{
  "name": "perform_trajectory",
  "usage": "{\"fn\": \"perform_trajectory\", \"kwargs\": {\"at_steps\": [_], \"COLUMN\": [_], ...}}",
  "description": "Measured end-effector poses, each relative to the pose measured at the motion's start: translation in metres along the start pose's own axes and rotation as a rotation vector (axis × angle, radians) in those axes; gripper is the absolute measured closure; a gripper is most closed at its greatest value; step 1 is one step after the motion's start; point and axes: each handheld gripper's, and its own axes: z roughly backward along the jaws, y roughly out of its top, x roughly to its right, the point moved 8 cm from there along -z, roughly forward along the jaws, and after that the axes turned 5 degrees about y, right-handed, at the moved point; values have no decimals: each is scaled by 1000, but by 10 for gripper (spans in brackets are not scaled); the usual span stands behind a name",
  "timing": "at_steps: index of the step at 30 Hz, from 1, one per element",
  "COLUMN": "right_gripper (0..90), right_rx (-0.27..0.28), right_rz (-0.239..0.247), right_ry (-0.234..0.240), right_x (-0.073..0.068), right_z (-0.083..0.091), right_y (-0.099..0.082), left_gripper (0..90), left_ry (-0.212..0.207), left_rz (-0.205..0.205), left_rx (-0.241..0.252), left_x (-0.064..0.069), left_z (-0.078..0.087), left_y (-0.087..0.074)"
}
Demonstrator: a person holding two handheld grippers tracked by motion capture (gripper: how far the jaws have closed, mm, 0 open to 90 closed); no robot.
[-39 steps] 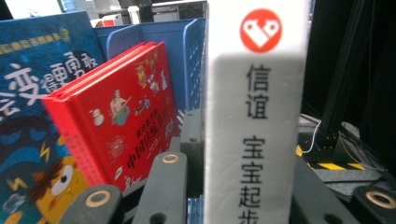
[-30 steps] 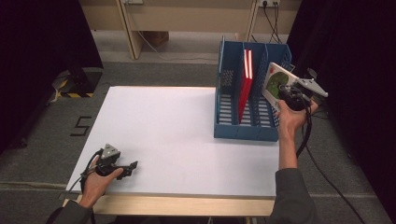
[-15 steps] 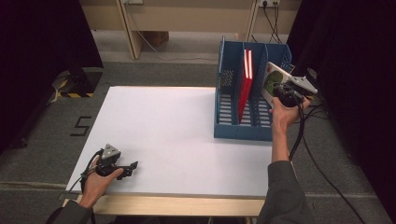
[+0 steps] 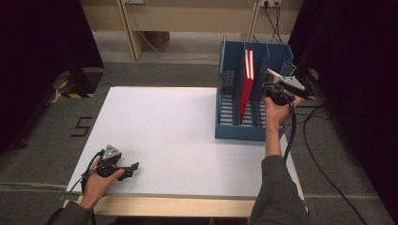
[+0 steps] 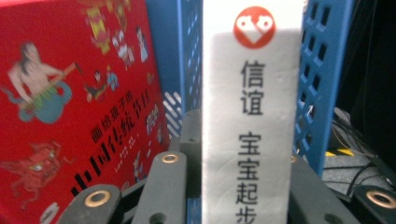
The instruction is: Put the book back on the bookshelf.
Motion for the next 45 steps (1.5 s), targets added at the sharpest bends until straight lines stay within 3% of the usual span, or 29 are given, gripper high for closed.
{"fn": "perform_trajectory", "kwargs": {"at_steps": [11,16,22,28,45], "right_gripper": [749,741,732,728,702], "right_rx": [-70,-78,-125,-138,-177], "right_rz": [9,2,7,23,-10], "right_ry": [-8,-5,3,11,76], "right_x": [1,-1,-1,-3,-2], "right_z": [-13,-15,-15,-13,10], "right_y": [-15,-17,-22,-24,-34], "left_gripper": [150,150,150,150,151], "left_ry": [2,3,2,1,-1], "left_rz": [-1,-2,-2,-5,-12], "left_rx": [2,-1,1,0,-2], "left_x": [0,0,0,0,2], "left_z": [0,0,1,1,1], "left_y": [0,0,0,0,0]}}
